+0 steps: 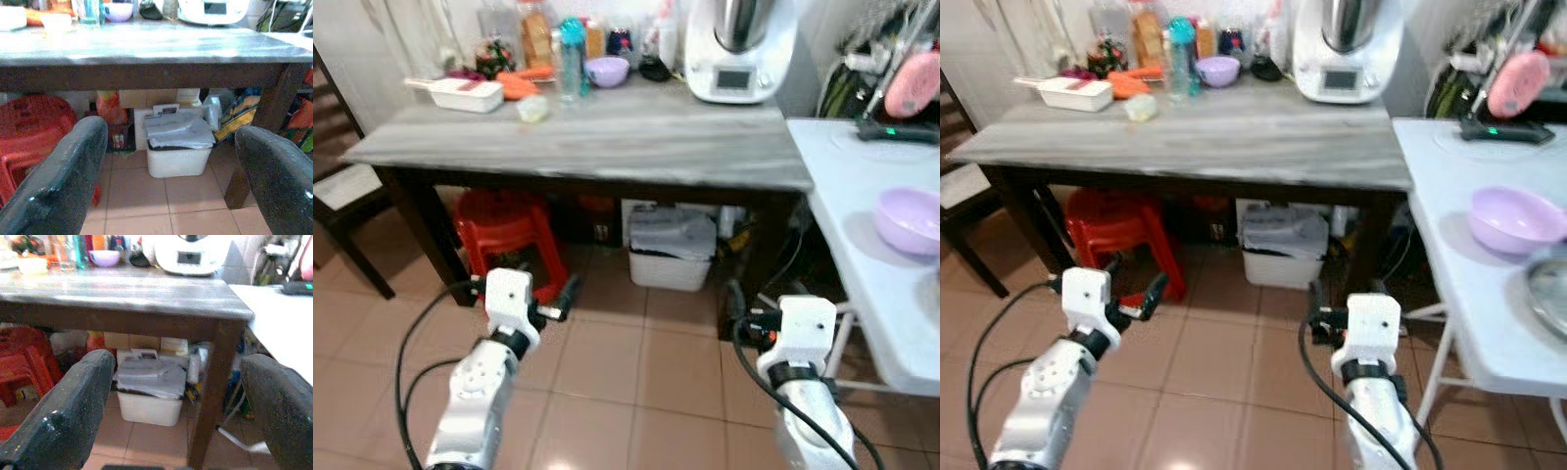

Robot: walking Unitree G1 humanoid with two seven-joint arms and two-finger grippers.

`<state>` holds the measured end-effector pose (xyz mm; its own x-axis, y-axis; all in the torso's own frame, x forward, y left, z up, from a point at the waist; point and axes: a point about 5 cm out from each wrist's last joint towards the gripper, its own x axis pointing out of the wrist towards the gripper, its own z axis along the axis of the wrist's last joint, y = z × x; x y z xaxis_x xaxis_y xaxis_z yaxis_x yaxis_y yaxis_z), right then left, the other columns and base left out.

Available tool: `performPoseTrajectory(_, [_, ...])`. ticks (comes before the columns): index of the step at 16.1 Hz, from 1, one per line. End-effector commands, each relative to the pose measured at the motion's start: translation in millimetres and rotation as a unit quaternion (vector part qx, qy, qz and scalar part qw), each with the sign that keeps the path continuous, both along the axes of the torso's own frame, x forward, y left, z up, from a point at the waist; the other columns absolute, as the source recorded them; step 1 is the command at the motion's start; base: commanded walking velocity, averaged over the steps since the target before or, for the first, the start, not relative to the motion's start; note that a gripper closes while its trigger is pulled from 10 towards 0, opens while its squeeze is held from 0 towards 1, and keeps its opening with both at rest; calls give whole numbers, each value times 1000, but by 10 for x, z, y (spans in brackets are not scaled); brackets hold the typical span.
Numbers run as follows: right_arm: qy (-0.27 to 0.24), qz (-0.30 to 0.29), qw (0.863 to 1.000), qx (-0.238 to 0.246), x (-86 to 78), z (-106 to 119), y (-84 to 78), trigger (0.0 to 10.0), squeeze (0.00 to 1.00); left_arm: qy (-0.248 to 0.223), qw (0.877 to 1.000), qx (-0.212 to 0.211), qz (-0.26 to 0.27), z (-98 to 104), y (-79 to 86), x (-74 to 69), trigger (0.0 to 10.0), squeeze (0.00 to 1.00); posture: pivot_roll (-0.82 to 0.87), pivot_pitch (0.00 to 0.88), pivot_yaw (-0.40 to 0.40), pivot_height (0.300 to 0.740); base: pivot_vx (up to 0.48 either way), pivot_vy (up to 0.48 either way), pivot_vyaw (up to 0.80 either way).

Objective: Setting the table

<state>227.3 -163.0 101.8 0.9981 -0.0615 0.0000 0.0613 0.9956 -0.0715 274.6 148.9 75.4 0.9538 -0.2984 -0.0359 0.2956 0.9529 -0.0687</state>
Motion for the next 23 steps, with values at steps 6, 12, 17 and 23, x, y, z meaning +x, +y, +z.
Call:
performPoseTrajectory(6, [-9,1,1000,0,32,41,-2,10000,0,-5,1000,6,1,39,8,14,10000,0,-73,0,58,740,0,-342,0])
performPoseTrajectory(12, [-9,-1,1000,0,31,44,-2,10000,0,-4,1000,7,-4,37,-6,26,10000,0,-79,0,62,740,0,-342,0])
performPoseTrajectory(17, [-15,-2,1000,-3,34,73,-14,10000,0,-7,1000,6,-2,51,-12,31,10000,0,-76,0,58,740,0,-343,0])
performPoseTrajectory(23, [-18,1,1000,-8,38,87,-26,10000,0,-4,1000,3,-6,33,-43,27,10000,0,-80,0,55,740,0,-341,0])
